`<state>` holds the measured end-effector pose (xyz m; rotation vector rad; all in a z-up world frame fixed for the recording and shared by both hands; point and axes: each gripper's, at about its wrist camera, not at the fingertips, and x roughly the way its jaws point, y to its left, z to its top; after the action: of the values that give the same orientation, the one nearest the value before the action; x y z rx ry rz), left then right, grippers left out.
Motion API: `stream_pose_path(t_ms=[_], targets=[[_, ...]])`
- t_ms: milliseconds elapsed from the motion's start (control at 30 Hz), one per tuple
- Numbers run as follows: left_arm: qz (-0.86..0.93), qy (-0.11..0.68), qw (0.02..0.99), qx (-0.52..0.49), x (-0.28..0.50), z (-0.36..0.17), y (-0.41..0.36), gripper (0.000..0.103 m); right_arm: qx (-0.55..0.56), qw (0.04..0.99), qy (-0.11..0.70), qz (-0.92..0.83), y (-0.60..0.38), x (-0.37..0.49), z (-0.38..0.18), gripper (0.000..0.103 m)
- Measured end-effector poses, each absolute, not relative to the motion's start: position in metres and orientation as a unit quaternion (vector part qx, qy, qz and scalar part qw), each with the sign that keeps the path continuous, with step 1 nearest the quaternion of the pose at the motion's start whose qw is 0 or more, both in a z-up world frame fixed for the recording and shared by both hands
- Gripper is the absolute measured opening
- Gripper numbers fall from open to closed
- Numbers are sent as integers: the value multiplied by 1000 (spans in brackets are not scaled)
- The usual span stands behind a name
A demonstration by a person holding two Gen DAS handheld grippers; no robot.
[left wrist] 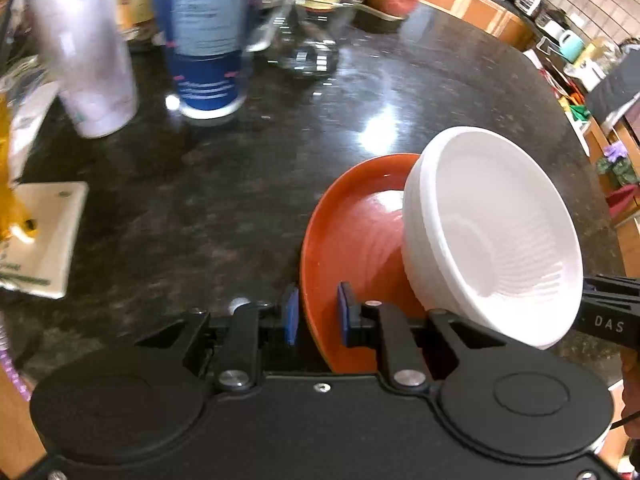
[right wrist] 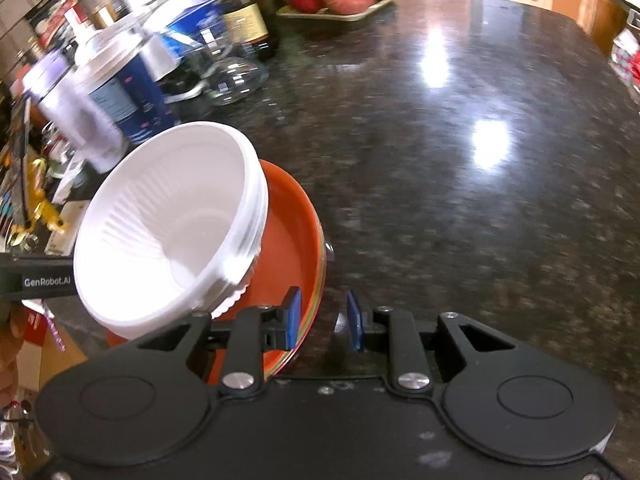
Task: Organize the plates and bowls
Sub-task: 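Lower the stacked white bowls onto the orange plates with both tools, then open both tools and release the bowls on the orange plates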
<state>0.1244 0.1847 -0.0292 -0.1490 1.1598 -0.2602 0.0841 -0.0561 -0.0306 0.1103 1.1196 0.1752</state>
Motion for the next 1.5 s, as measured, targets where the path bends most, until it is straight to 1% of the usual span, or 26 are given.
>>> stream_pose_path(t_ms=[400, 633, 833, 1000, 1067, 1267, 1500], targets=[[-153, 541, 825, -56, 148, -32, 103, 25, 89, 849, 520, 5, -137, 79, -27, 25], [-138, 532, 834, -43, 150, -33, 87, 25, 91, 852, 516, -5, -143, 79, -26, 27], [-134, 517, 845, -24, 144, -30, 85, 25, 105, 863, 493, -22, -137, 67, -16, 27], [-130, 487, 864, -5, 131, -22, 90, 26, 110, 876, 467, -48, -132, 39, -6, 27], [-130, 474, 871, 4, 125, -19, 91, 30, 111, 882, 453, -59, -128, 27, -2, 29], [-124, 441, 888, 27, 109, -11, 92, 30, 96, 907, 405, -68, -109, -8, 14, 30], [-106, 412, 905, 14, 92, 1, 89, 30, 80, 933, 346, -55, -96, -33, 32, 33]])
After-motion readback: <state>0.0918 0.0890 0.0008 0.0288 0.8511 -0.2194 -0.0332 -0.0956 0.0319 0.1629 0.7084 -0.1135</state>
